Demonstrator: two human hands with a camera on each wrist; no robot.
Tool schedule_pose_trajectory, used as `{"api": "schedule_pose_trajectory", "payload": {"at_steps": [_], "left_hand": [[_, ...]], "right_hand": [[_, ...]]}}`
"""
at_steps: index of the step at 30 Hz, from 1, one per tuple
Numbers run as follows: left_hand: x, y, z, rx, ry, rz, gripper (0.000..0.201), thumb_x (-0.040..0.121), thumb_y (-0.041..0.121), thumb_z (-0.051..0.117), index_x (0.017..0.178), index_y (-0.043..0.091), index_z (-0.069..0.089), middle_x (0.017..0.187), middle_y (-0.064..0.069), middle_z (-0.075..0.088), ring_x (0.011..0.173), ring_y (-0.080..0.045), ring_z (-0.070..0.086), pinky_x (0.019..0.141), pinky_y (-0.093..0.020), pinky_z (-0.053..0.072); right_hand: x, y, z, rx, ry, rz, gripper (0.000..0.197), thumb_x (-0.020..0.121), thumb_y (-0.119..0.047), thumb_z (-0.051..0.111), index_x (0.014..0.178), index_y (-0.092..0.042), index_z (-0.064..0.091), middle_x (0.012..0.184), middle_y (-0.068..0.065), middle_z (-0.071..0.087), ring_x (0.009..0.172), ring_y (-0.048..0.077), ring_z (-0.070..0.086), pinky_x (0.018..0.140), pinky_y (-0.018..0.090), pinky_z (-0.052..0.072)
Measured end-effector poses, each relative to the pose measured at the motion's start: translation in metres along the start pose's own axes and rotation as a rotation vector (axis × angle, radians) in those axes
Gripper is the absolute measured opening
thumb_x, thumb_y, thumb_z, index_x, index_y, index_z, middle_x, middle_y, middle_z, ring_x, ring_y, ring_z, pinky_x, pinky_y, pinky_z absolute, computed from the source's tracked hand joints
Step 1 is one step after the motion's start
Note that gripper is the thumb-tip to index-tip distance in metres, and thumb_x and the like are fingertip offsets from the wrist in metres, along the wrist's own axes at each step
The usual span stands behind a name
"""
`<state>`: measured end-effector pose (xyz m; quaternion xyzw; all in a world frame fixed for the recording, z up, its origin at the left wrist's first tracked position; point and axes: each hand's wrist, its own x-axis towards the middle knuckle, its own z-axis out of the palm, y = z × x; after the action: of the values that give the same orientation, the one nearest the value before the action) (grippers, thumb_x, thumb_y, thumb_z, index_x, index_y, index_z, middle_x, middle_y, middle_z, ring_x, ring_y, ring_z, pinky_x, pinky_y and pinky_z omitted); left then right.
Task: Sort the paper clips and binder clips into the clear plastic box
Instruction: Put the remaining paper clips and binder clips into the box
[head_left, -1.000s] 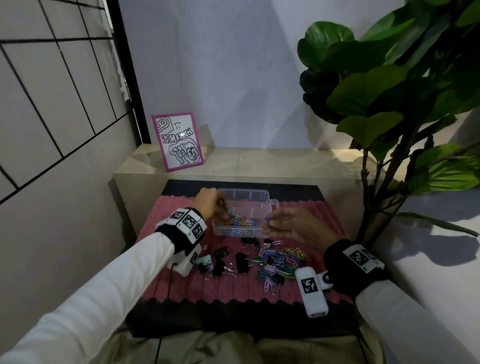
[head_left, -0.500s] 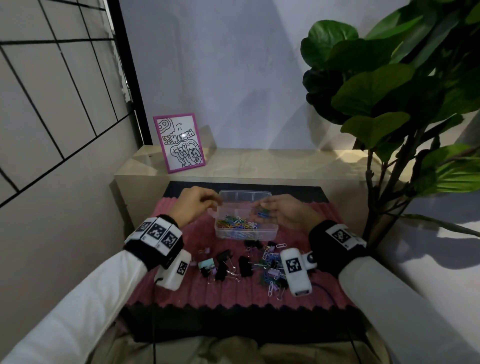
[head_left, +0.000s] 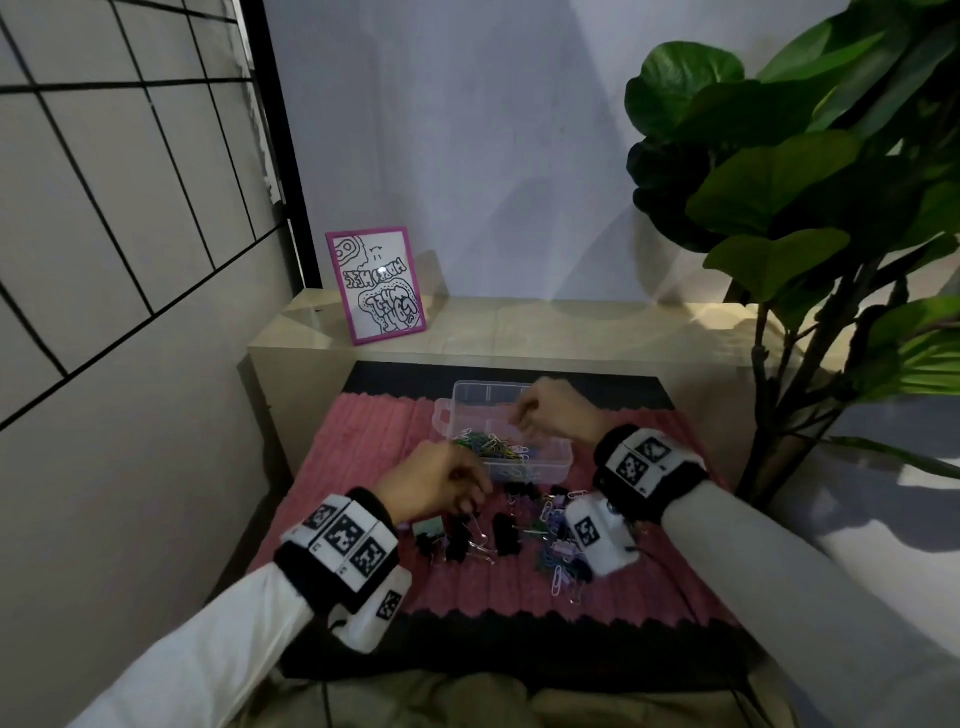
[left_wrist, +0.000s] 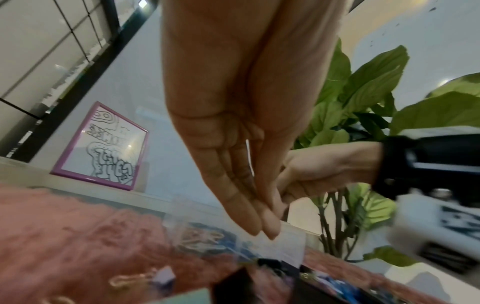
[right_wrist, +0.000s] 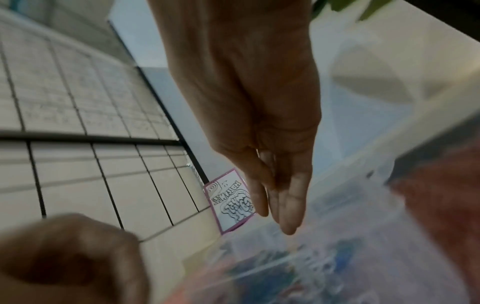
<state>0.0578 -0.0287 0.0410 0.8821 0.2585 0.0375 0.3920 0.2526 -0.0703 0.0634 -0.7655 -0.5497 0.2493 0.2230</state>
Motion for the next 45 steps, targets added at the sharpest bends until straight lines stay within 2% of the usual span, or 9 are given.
{"api": "schedule_pose_trajectory", "payload": {"at_steps": [10,15,25,30,35,37,39,42,45], "left_hand": [[-0.038,0.001,0.006,-0.013,-0.057,0.018,0.019,0.089,0.006,0.052,0.099,0.012,0.067,0.075,0.012,0.067,0.055,0.005,0.061,0.062,-0.014,0.053],[-0.050,-0.007,0.002,-0.037,-0.050,0.009,0.018,0.087,0.008,0.056,0.099,0.013,0.067,0.072,0.016,0.066,0.060,0.000,0.063,0.071,-0.018,0.054],[-0.044,-0.005,0.019,-0.008,-0.078,0.059,0.017,0.089,0.007,0.053,0.100,0.009,0.066,0.086,-0.002,0.069,0.060,0.005,0.061,0.064,-0.011,0.051],[-0.016,0.013,0.036,0.040,-0.094,0.076,0.022,0.088,-0.003,0.048,0.101,0.002,0.065,0.093,-0.014,0.070,0.063,-0.001,0.060,0.064,-0.011,0.050],[0.007,0.028,0.046,0.171,-0.027,0.167,0.020,0.086,-0.005,0.050,0.097,0.001,0.065,0.093,-0.014,0.071,0.076,-0.015,0.064,0.059,0.001,0.038],[0.012,0.030,0.047,0.194,-0.003,0.180,0.019,0.084,-0.006,0.052,0.095,0.002,0.066,0.091,-0.013,0.071,0.073,-0.012,0.061,0.059,0.001,0.039],[0.016,0.033,0.046,0.162,0.005,0.172,0.019,0.083,-0.008,0.052,0.092,0.002,0.066,0.092,-0.015,0.071,0.071,-0.011,0.060,0.060,-0.003,0.044],[0.027,0.045,0.045,0.173,-0.021,0.177,0.018,0.083,-0.004,0.055,0.097,0.000,0.065,0.098,-0.014,0.070,0.082,-0.018,0.064,0.064,-0.011,0.046],[0.043,0.060,0.050,0.292,-0.097,0.184,0.026,0.081,0.014,0.065,0.103,0.003,0.061,0.107,-0.013,0.066,0.097,-0.024,0.061,0.077,-0.023,0.042]], "right_hand": [[0.073,-0.019,-0.001,-0.892,-0.185,-0.126,0.016,0.092,-0.012,0.047,0.101,-0.003,0.056,0.100,0.017,0.060,0.088,0.031,0.060,0.073,0.036,0.047],[0.083,-0.014,0.009,-0.921,-0.235,-0.137,0.025,0.095,-0.011,0.043,0.115,0.000,0.052,0.117,0.019,0.057,0.098,0.033,0.059,0.083,0.040,0.049],[0.047,-0.012,-0.015,-0.629,-0.119,-0.215,0.010,0.082,-0.012,0.057,0.088,-0.008,0.064,0.088,0.009,0.066,0.078,0.021,0.058,0.065,0.030,0.045],[0.012,-0.015,-0.014,-0.389,-0.204,-0.300,0.019,0.084,-0.002,0.055,0.095,-0.003,0.071,0.074,0.005,0.067,0.051,0.001,0.051,0.050,0.007,0.041],[-0.027,0.001,-0.026,-0.347,-0.174,-0.278,0.020,0.085,0.000,0.052,0.091,-0.008,0.070,0.081,0.007,0.071,0.059,0.008,0.059,0.066,0.022,0.051],[-0.048,0.017,-0.027,-0.399,-0.210,-0.270,0.017,0.085,0.001,0.053,0.090,-0.004,0.069,0.078,0.001,0.065,0.060,0.003,0.056,0.063,0.010,0.045],[-0.066,0.037,-0.024,-0.453,-0.222,-0.237,0.015,0.084,0.003,0.053,0.092,0.000,0.066,0.082,0.001,0.064,0.066,0.010,0.059,0.065,0.011,0.045],[-0.081,0.062,-0.019,-0.503,-0.285,-0.099,0.020,0.077,-0.001,0.063,0.097,0.003,0.062,0.088,0.013,0.065,0.080,0.029,0.061,0.075,0.039,0.048],[-0.088,0.076,-0.011,-0.450,-0.313,-0.042,0.044,0.070,-0.017,0.077,0.107,-0.006,0.056,0.092,0.000,0.054,0.085,0.017,0.050,0.074,0.031,0.040]]}}
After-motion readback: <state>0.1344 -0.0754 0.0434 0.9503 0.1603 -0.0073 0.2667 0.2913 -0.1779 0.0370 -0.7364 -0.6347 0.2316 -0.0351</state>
